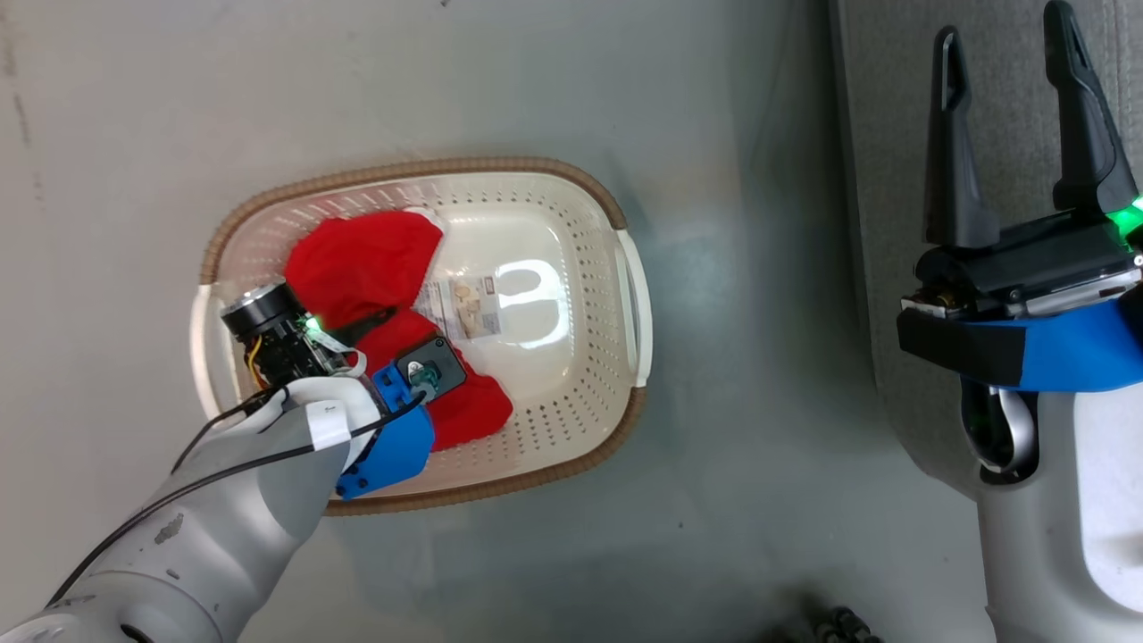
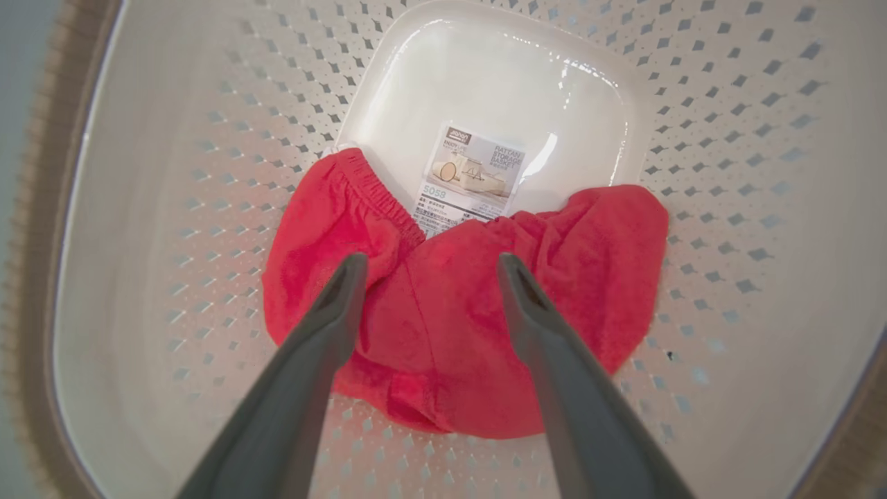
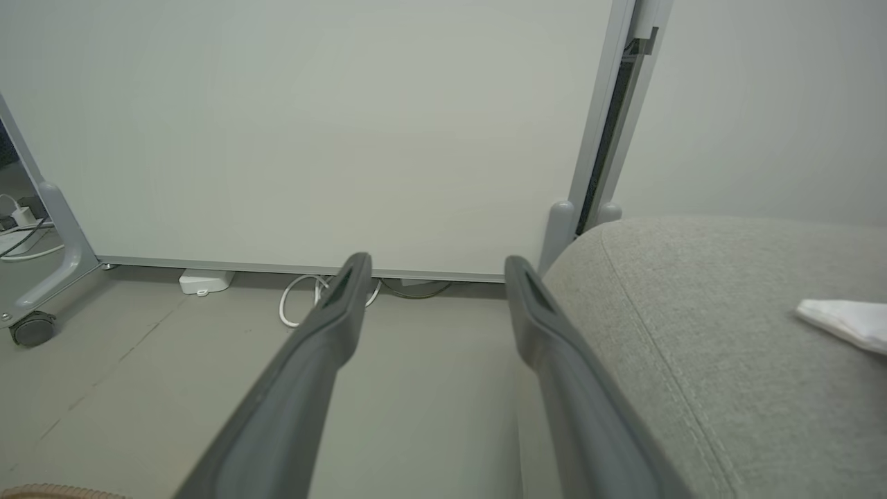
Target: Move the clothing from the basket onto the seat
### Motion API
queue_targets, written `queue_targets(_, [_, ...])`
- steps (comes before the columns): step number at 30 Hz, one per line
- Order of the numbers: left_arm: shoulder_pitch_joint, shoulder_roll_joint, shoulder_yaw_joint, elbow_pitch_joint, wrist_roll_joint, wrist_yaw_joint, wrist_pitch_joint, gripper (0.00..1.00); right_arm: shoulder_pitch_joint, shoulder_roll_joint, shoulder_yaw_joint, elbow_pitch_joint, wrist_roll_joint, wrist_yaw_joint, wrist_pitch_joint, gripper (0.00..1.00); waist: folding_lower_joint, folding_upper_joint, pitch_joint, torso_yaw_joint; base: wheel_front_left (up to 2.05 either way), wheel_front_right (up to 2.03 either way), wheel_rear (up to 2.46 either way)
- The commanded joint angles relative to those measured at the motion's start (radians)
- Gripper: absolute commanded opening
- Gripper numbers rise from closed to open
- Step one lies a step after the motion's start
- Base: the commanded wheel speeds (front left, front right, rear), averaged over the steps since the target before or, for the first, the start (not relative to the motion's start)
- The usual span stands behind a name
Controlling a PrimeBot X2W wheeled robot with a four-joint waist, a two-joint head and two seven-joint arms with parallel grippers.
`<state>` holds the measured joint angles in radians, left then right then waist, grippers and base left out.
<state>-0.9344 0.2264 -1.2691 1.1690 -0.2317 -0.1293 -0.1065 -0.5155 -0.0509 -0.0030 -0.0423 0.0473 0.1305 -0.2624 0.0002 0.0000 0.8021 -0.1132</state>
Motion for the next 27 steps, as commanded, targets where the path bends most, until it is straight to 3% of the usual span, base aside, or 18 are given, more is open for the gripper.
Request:
queue_targets(1, [-0.017,0.003,-0.002,0.005,0.005,-0.001,0.008,1.00,-0.021,0.001,0.000,-0.006,0.008,0.001,-0.004,1.00,-0.0002,0.0000,0.024,-0.016,0.00,0.00,0.00])
queue_targets(13, [-0.057,0.014,-0.013,0.059,0.172,-0.001,0.159,1.00,-0.050,0.001,0.018,-0.040,0.003,0.001,-0.004,1.00,-0.0002,0.0000,0.132,-0.046,0.00,0.00,0.00])
queue_targets(27, [-0.133,0.029,-0.014,0.082,0.149,-0.001,0.156,1.00,-0.048,0.001,0.012,-0.166,-0.026,0.001,-0.004,1.00,-0.0002,0.0000,0.248,-0.066,0.00,0.00,0.00])
